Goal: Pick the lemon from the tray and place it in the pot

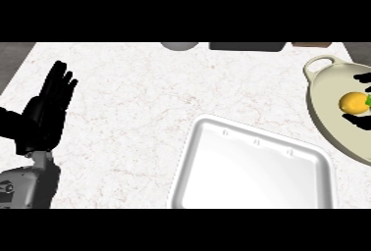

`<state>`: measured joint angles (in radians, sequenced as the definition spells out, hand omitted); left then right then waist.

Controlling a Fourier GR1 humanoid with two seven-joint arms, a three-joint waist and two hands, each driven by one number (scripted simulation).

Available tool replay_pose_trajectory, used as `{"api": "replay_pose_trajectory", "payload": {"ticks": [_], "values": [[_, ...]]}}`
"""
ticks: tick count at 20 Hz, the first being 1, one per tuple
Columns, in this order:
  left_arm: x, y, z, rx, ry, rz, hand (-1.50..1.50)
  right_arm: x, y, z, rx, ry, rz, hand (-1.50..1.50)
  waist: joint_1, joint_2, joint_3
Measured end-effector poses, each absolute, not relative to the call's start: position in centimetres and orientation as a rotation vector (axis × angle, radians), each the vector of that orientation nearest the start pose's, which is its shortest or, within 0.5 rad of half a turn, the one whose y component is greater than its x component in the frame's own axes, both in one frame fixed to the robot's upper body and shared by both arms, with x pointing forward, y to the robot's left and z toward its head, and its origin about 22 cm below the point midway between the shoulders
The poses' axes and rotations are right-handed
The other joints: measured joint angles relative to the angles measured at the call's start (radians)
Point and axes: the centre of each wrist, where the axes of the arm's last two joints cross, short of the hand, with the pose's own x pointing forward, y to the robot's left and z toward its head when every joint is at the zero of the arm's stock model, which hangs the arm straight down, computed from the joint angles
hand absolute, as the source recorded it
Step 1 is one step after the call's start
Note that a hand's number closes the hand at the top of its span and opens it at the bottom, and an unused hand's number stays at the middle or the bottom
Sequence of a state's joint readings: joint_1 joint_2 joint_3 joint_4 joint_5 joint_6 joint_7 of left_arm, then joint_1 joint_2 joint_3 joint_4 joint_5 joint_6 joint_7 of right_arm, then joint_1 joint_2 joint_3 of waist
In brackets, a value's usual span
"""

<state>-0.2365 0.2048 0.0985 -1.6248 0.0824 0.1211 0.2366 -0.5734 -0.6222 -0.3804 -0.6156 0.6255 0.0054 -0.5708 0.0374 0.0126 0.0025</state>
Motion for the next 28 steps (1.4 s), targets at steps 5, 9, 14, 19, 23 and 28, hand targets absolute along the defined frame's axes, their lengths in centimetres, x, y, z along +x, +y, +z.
{"api": "replay_pose_trajectory", "payload": {"ticks": [5, 9, 14, 19, 23, 28], "values": [[29.0, 26.7, 8.9, 0.169, -1.630, 0.042, 0.00, 34.4, -46.1, 5.3, -0.628, -1.634, 0.594, -1.50, 0.001, 0.001, 0.001], [28.7, 26.7, 8.6, 0.172, -1.630, 0.045, 0.00, 34.4, -46.7, 5.2, -0.481, -1.728, 0.426, -1.50, -0.002, 0.000, 0.001], [28.4, 27.0, 8.7, 0.173, -1.631, 0.048, 0.00, 33.2, -49.7, 6.8, -0.377, -1.771, 0.248, -1.50, -0.003, 0.001, 0.002], [28.3, 26.8, 8.8, 0.166, -1.631, 0.047, 0.00, 30.7, -53.3, 8.6, -0.383, -1.759, 0.147, -1.50, 0.001, 0.005, 0.003], [28.8, 26.8, 9.2, 0.165, -1.633, 0.052, 0.00, 28.8, -55.6, 10.1, -0.399, -1.734, 0.122, -1.50, 0.000, 0.008, 0.004], [28.6, 26.8, 8.6, 0.165, -1.633, 0.050, 0.00, 26.7, -57.6, 11.4, -0.421, -1.702, 0.111, -1.50, 0.002, 0.009, 0.006]]}}
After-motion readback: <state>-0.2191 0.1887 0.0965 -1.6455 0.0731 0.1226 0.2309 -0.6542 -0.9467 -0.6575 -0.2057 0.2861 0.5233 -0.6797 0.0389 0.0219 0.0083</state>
